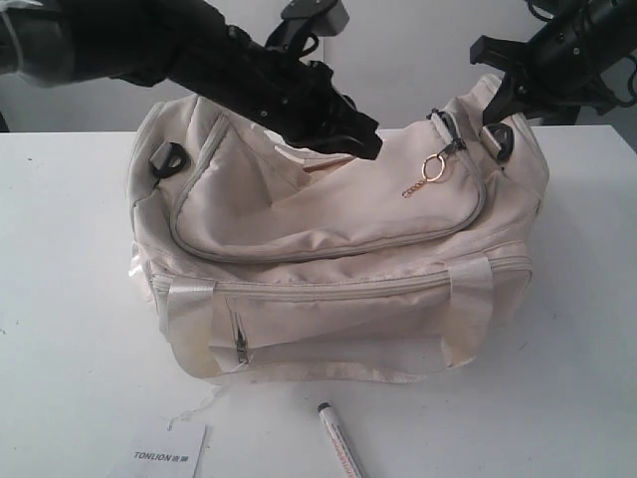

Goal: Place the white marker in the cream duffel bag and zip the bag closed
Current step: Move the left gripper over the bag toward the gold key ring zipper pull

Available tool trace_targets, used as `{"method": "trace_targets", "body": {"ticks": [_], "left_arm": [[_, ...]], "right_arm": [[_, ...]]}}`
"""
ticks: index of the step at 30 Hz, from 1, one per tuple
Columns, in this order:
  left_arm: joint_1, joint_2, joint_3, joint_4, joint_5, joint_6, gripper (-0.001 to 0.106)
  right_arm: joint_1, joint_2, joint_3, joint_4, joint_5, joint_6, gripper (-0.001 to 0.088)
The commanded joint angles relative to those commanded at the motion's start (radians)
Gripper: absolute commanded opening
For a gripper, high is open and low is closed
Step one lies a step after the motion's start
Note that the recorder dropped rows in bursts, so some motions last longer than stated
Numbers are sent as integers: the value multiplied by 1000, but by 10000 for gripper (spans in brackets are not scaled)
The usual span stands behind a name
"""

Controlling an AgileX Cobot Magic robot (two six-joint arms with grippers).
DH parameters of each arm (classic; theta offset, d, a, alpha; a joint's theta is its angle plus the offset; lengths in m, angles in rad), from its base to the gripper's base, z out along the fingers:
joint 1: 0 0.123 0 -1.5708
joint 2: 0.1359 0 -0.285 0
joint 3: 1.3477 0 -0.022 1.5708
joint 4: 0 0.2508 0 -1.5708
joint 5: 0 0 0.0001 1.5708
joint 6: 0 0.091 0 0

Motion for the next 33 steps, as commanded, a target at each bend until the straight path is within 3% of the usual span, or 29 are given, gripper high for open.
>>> {"method": "trace_targets", "body": {"ticks": [4,12,20,24,29,33], "left_arm": [[-21,16,0,0,-22,35,0],[-39,40,-2,-144,-31,283,0],[-39,98,-118,-140,-5,360,0],[-39,110,-125,-137,-82,402,0],[-39,112,-125,-137,-90,504,0],[-39,115,-125,-137,-93,558,110]], "right_arm": [[0,0,0,0,-6,0,0],[0,0,0,0,-19,0,0],[0,0,0,-2,-3,0,0],[0,0,0,-2,7,-2,0],[0,0,0,-4,13,-2,0],[0,0,0,-4,13,-2,0]]}}
